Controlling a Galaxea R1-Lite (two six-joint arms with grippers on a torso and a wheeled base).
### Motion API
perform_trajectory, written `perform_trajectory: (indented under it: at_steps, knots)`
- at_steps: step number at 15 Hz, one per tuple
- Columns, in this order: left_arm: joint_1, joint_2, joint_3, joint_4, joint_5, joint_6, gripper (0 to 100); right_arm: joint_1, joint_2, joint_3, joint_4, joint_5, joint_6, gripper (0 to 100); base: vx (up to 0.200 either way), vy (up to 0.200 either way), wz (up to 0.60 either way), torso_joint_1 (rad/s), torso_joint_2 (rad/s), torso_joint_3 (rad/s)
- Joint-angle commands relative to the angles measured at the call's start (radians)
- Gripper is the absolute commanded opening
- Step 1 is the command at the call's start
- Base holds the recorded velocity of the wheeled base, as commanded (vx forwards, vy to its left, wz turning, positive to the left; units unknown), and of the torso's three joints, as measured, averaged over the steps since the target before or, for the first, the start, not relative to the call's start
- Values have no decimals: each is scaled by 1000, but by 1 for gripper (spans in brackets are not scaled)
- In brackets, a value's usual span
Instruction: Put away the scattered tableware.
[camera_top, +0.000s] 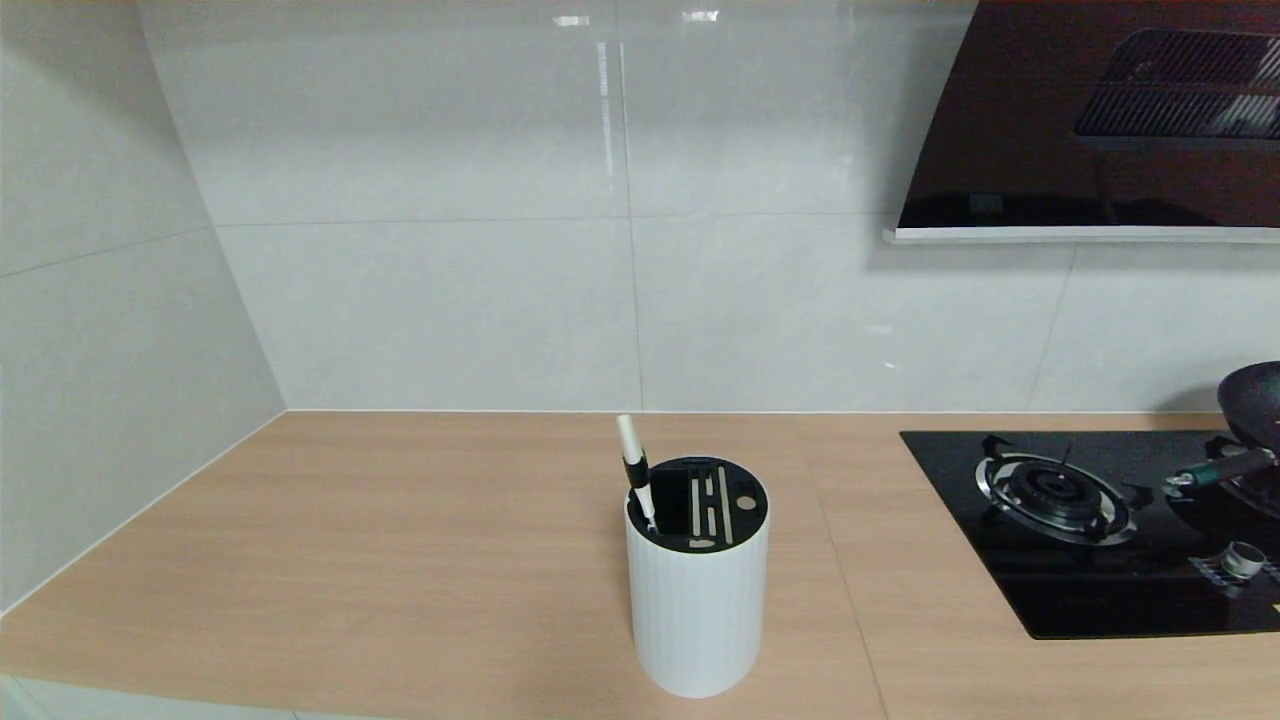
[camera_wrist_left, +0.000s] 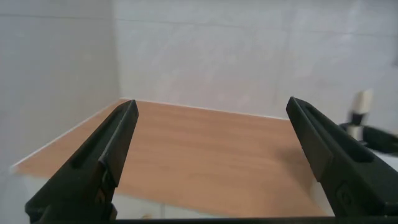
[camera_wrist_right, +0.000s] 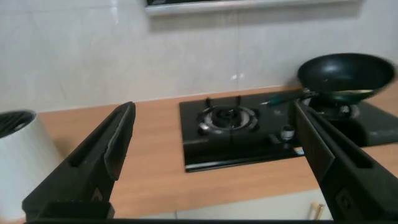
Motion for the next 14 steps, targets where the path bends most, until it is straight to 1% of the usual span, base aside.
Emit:
perform_trajectory:
  at_steps: [1, 2, 3, 4, 5, 6, 7, 8, 9, 10, 12, 14]
  knots:
    - [16, -43, 38, -4, 18, -3, 100, -28, -33, 37, 2, 5, 4, 100, 0, 0, 0, 0, 0, 0]
    - [16, -43, 72, -6, 18, 4, 100, -28, -44, 84, -5, 5, 4, 100, 0, 0, 0, 0, 0, 0]
    - [16, -45, 87, -6, 18, 5, 100, -25, -50, 100, -13, 6, 4, 100, 0, 0, 0, 0, 0, 0]
    - [13, -57, 158, -7, 8, 13, 100, -17, -71, 164, -53, 11, 5, 100, 0, 0, 0, 0, 0, 0]
    - [6, -72, 195, -7, -10, 27, 100, -17, -71, 199, -84, 14, 5, 100, 0, 0, 0, 0, 0, 0]
    - [5, -72, 247, -23, -39, 36, 100, -17, -71, 251, -140, 46, 4, 100, 0, 0, 0, 0, 0, 0]
    - [5, -72, 301, -64, -68, 42, 100, -17, -71, 308, -202, 107, 2, 100, 0, 0, 0, 0, 0, 0]
    - [5, -72, 310, -79, -117, 45, 100, -17, -71, 343, -243, 153, 4, 100, 0, 0, 0, 0, 0, 0]
    - [5, -72, 310, -72, -188, 37, 100, -17, -71, 343, -211, 196, 15, 100, 0, 0, 0, 0, 0, 0]
    - [5, -72, 310, -40, -229, 48, 100, -17, -71, 342, -190, 218, 21, 100, 0, 0, 0, 0, 0, 0]
    - [3, -72, 310, -41, -237, 53, 100, -17, -71, 343, -190, 288, 18, 100, 0, 0, 0, 0, 0, 0]
    - [3, -72, 310, -41, -236, 42, 100, -17, -71, 342, -183, 345, -21, 100, 0, 0, 0, 0, 0, 0]
